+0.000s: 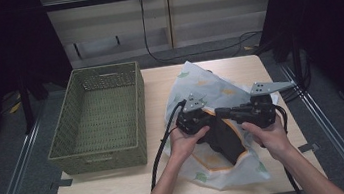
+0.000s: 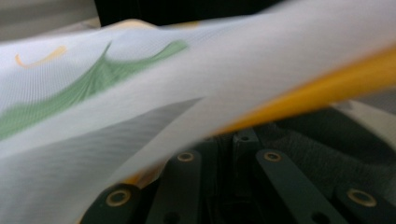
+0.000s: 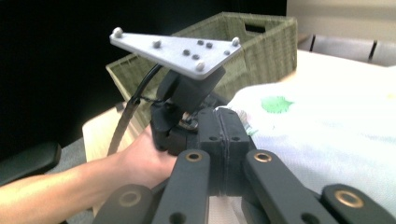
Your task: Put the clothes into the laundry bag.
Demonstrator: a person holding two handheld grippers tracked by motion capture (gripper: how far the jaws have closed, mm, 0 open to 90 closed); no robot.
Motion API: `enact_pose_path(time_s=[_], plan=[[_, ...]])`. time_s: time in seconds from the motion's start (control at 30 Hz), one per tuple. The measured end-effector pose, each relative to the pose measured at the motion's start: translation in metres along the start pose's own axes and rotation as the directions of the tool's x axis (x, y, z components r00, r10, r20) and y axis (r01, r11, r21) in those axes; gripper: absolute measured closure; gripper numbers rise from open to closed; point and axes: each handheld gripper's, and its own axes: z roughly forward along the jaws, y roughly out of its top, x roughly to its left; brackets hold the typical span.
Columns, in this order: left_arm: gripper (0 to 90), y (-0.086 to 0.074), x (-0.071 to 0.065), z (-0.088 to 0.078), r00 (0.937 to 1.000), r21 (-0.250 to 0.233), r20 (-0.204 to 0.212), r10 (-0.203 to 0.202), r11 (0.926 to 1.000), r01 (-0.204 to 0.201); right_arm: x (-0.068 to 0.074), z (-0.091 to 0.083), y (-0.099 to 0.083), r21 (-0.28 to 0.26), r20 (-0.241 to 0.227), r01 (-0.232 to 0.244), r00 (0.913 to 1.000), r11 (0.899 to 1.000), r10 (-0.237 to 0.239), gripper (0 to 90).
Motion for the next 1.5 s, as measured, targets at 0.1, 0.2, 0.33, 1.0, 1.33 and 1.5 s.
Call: enact_pose_path(time_s=[0.1,0.2,0.33,1.0,1.33,1.5], plan=[[84.2,-0.006,0.0,0.006,1.0,0.027,-0.007,0.003,0.9996,-0.003,-0.002,-0.001,-0.007,0.015,0.013,-0.005,0.9999,1.0,0.005,90.0],[83.9,-0.023,0.002,0.021,0.9998,0.079,-0.021,-0.004,0.9968,0.006,-0.006,0.0,-0.022,0.049,0.023,-0.021,0.9995,0.999,0.02,90.0],[82.4,-0.028,0.004,0.023,0.9997,0.094,-0.025,0.002,0.9955,0.0,-0.008,0.002,-0.025,0.055,0.017,-0.024,0.9996,0.998,0.023,90.0],[45.3,-0.06,-0.016,-0.08,0.9989,-0.027,-0.038,-0.028,0.9993,0.027,-0.01,0.015,-0.039,0.109,0.019,-0.029,0.9995,0.994,0.027,90.0],[60.2,-0.087,-0.021,-0.074,0.9993,0.21,-0.01,0.037,0.9771,-0.034,0.006,0.025,-0.039,0.13,-0.045,0.01,0.999,0.991,-0.004,90.0],[63.9,-0.098,-0.024,-0.059,0.9977,0.273,-0.002,0.068,0.9597,-0.065,0.019,0.035,-0.043,0.15,-0.119,0.017,0.9929,0.989,0.001,90.0]])
